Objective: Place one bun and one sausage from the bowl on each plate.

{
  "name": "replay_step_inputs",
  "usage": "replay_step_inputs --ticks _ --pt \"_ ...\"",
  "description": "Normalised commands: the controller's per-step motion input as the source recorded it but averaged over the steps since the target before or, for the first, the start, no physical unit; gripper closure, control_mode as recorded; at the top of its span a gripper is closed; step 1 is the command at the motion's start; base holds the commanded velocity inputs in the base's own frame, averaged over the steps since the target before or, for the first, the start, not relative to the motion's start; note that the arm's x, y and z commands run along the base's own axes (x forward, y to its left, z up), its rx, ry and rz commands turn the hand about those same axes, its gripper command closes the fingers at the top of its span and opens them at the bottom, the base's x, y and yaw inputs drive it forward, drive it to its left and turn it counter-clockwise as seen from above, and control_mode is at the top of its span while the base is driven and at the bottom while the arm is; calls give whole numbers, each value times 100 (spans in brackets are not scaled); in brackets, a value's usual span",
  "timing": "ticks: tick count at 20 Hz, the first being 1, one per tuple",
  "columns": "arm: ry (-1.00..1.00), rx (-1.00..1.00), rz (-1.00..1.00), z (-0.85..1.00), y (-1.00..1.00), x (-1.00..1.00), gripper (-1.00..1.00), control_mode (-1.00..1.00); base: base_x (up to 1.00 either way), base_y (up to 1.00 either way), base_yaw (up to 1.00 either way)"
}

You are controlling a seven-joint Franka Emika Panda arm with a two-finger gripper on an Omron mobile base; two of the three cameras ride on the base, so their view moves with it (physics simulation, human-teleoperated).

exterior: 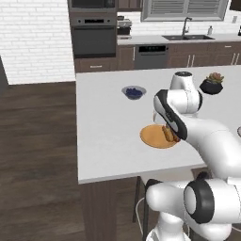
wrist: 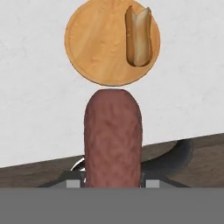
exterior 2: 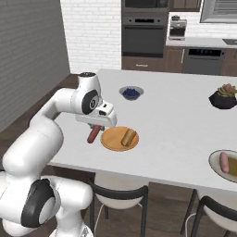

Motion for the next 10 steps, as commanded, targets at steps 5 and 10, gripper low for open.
replay_step_inputs --ticks 5,10 --pt "5 0 0 -38 30 97 100 -100 0 0 0" --pt "2 0 0 -47 16 71 100 -100 0 0 0"
